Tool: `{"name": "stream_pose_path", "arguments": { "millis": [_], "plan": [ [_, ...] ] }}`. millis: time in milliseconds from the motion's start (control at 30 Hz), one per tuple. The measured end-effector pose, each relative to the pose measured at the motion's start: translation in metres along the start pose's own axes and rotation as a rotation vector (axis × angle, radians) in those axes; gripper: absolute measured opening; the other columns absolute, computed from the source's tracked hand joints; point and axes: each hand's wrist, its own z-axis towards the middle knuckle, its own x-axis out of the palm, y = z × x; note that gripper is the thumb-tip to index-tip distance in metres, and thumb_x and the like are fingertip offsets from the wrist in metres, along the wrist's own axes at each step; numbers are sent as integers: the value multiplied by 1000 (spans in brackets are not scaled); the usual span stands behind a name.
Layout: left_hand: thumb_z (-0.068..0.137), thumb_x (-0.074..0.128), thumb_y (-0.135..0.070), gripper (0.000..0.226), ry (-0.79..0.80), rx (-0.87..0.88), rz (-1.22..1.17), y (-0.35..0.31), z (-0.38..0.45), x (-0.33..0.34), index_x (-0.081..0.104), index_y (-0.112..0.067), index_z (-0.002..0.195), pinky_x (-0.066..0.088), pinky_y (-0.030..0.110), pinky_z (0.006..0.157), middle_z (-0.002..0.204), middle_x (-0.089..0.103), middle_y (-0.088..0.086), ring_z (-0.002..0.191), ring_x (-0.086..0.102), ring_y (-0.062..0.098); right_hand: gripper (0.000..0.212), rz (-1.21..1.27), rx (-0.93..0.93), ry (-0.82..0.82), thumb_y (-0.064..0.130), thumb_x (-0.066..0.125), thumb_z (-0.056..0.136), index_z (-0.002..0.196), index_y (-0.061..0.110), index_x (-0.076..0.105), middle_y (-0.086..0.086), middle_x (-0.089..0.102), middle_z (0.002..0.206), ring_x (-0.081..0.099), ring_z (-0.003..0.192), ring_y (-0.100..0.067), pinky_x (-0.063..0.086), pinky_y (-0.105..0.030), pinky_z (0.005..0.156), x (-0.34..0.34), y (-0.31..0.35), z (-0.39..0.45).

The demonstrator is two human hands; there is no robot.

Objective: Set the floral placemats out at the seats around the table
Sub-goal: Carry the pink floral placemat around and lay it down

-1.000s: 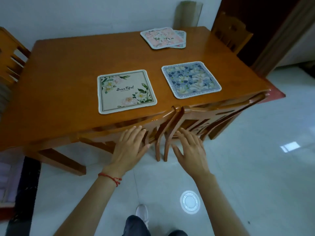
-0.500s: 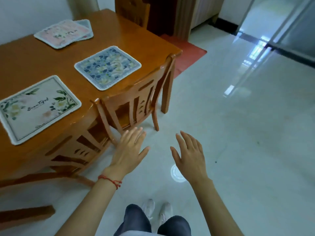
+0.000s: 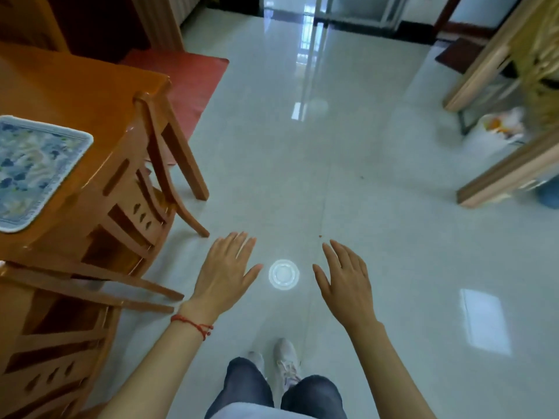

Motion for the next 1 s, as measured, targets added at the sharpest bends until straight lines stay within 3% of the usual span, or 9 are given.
{"name": "stream_pose_path", "arguments": {
  "millis": [400,733,1000],
  "plan": [
    [97,13,-50,69,-4,168,-10,-44,108,3,56,-2,123,45,49,94,122,61,18,113,57,35,60,-20,210,-61,47,19,98,120,8,59,-11,62,122,59,111,-28,45,-38,94,-11,-75,37],
    [98,10,-49,71,-4,108,-10,-77,235,-6,59,-1,118,47,51,89,118,63,18,108,61,36,62,-9,132,-45,47,15,98,121,9,58,-11,61,124,59,112,-28,46,-39,93,-18,-152,164],
    [98,10,-49,72,-29,78,-13,-63,339,-23,59,-1,119,47,51,90,118,63,18,109,61,35,62,-21,76,-45,47,16,98,120,9,59,-11,61,122,60,110,-28,47,-38,92,-9,-178,270]
  ]
}}
